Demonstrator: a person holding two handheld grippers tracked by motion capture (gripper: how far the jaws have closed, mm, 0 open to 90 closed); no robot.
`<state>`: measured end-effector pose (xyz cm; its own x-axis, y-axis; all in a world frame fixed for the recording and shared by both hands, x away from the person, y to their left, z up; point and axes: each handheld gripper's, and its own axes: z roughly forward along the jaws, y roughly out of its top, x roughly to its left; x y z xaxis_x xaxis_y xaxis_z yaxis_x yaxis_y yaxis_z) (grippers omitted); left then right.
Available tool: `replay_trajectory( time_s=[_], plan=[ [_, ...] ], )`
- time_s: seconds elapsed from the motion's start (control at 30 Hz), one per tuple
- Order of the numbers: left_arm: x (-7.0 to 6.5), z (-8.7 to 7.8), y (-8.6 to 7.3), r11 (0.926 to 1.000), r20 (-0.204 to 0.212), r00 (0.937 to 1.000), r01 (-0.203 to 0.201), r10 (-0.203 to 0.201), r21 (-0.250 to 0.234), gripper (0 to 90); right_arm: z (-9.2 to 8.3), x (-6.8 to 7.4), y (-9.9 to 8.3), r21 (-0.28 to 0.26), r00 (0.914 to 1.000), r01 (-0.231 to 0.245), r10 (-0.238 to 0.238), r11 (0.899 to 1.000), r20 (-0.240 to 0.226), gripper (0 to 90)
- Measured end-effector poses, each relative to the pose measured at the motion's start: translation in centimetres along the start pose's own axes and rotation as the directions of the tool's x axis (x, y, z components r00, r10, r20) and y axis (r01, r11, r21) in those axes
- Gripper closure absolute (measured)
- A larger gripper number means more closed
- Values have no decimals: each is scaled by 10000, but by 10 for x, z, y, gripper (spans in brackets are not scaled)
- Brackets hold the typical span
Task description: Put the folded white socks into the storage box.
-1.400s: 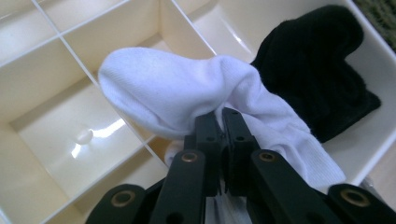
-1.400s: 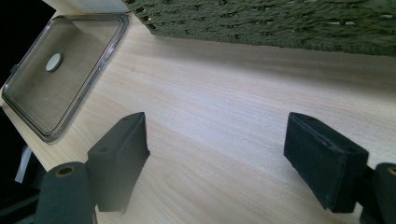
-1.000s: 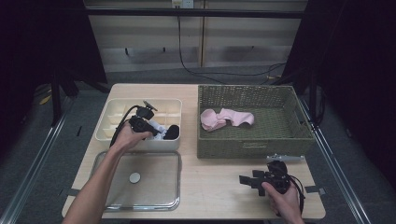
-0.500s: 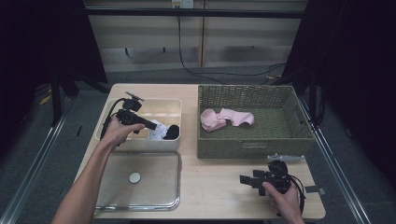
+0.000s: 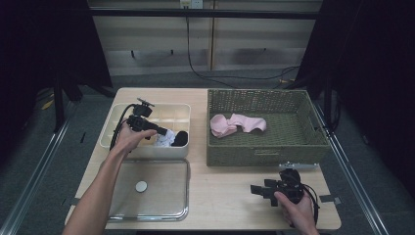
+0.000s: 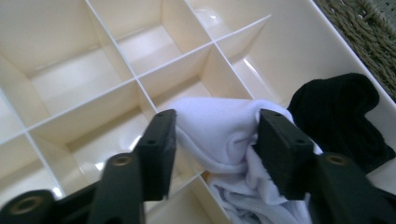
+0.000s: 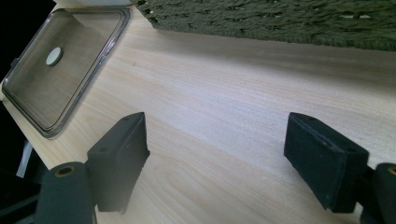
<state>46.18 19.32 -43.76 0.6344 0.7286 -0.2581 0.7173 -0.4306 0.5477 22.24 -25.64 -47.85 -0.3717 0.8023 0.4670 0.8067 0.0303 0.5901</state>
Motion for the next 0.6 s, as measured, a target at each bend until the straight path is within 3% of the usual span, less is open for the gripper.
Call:
replay_trajectory(
  time_s=[0.03, 0.1, 0.23, 0.37, 0.43, 0.47, 0.53, 0.6],
  plan=[
    [1, -2, 0, 9999, 373, 9993, -102, 101, 28, 577, 0, 0, 0, 5, 10000, -1, 1, 10000, 9, 216],
    [-2, -1, 0, 9998, 247, 9995, -182, 183, -40, 594, 0, 0, 0, 26, 10000, -14, 14, 10000, -7, 215],
    [-6, 7, -1, 9992, 230, 9995, -239, 231, 317, 685, 0, 0, 0, 33, 10000, -42, 42, 10000, 6, 215],
    [-7, 3, -1, 9994, 114, 9997, -220, 217, 277, 759, -1, -1, -1, 7, 10000, -25, 25, 10000, 22, 215],
    [-7, -4, 0, 9986, 361, 9985, -421, 410, 312, 830, -1, -1, -1, 26, 10000, -81, 81, 10000, 47, 215],
    [-10, -5, 0, 9992, 309, 9989, -346, 339, 203, 834, -1, -1, -1, 25, 10000, -71, 71, 10000, 48, 215],
    [-11, -7, -1, 9960, 295, 9975, -661, 644, 600, 839, -1, -1, -1, 30, 10000, -93, 93, 10000, 30, 215],
    [-9, -9, -4, 9961, 389, 9977, -585, 560, 658, 840, -1, -1, -1, 22, 9999, -100, 100, 9999, 47, 214]
  ],
)
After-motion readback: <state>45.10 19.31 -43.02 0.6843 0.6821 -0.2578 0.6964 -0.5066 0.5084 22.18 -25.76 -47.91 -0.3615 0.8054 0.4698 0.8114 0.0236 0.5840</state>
